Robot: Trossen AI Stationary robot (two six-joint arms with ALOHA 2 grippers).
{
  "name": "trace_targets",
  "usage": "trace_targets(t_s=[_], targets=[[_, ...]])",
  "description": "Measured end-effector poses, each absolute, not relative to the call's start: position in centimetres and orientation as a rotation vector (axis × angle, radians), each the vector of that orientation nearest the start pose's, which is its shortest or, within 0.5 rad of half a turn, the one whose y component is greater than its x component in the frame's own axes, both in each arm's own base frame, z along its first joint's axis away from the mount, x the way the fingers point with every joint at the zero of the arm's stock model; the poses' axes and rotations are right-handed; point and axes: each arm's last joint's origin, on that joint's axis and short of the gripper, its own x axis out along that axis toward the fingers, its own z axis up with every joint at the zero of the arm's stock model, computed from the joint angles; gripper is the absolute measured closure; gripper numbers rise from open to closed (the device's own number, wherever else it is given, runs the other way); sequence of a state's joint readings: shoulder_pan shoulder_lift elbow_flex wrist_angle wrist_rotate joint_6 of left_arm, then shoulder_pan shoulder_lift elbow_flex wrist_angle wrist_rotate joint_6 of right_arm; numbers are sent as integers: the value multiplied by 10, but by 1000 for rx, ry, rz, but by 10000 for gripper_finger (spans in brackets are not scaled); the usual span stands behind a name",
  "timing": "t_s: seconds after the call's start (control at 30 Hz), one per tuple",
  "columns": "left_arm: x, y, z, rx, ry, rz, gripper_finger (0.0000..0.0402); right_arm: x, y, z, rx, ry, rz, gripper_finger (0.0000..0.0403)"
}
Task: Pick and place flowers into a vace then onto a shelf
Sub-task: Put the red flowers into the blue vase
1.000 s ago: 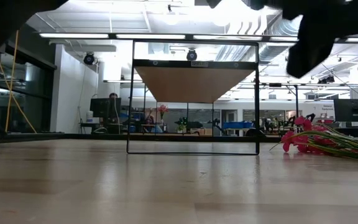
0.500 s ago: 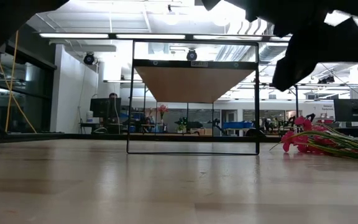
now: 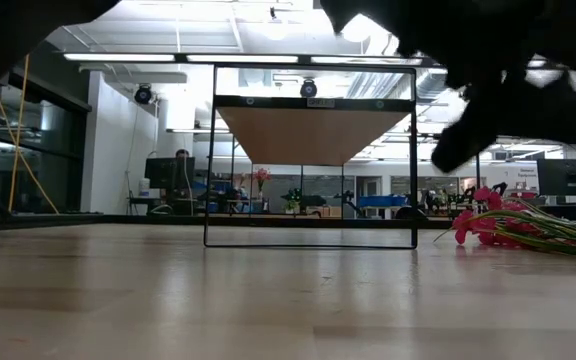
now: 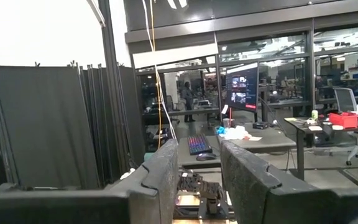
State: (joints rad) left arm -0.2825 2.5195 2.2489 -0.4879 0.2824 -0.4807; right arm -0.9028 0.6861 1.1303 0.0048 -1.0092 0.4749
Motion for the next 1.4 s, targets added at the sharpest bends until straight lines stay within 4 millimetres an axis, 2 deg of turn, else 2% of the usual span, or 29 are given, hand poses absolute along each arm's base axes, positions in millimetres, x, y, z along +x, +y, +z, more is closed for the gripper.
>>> trace_targets(t_s=[0.13,0.43,0.8,1.03,1.4], targets=[[533,-163,171,-493,923,-304,268,73,-52,466,122,-226,162,289],[538,-164,159,-588,920,-269,268,73,-53,466,125,-225,161,289],[538,-166,160,-653,900,-151,268,74,-54,464,144,-211,157,289],[542,-166,164,-682,838,-154,268,78,-60,463,159,-200,154,289],[540,-165,162,-701,867,-122,268,82,-63,461,167,-168,203,289]])
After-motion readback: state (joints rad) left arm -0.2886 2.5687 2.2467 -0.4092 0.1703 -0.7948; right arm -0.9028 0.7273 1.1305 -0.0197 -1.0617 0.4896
